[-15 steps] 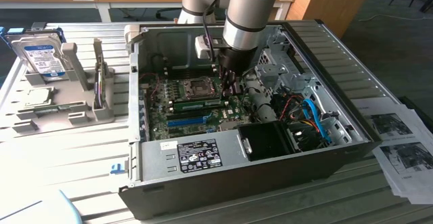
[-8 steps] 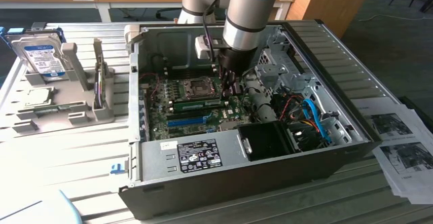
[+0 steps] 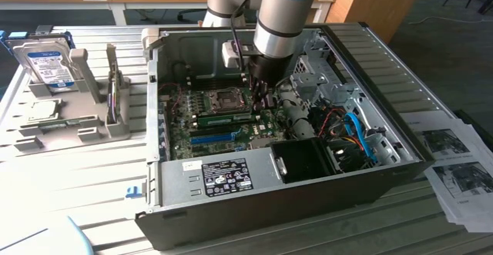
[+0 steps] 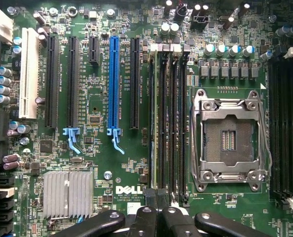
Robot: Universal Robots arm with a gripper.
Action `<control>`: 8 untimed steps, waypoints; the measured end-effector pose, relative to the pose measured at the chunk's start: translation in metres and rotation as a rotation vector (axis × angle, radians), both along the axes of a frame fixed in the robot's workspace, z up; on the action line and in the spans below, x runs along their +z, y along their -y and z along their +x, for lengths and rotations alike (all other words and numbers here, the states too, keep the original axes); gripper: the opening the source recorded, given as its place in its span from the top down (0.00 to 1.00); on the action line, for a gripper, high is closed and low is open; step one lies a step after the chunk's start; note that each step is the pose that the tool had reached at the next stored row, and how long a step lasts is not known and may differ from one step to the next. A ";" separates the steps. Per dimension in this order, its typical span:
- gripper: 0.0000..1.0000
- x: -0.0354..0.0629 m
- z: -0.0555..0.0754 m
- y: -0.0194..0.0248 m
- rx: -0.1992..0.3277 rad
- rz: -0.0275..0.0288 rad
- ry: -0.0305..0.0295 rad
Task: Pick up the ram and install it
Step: 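Press down the ram until it locks into place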
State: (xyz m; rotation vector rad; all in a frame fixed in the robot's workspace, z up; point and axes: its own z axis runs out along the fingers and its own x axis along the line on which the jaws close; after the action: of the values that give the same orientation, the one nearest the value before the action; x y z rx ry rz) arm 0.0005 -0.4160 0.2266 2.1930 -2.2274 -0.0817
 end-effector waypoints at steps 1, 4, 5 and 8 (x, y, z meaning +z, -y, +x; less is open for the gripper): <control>0.91 -0.0001 0.000 0.0000 0.000 -0.0001 0.0000; 0.91 -0.0003 0.000 0.0000 0.000 -0.0002 -0.0001; 0.91 -0.0005 0.000 0.0000 0.000 0.0000 0.0000; 0.91 -0.0014 0.000 0.0000 0.000 -0.0002 0.0000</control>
State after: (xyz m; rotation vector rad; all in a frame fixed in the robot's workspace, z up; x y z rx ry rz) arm 0.0005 -0.4161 0.2252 2.1929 -2.2272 -0.0815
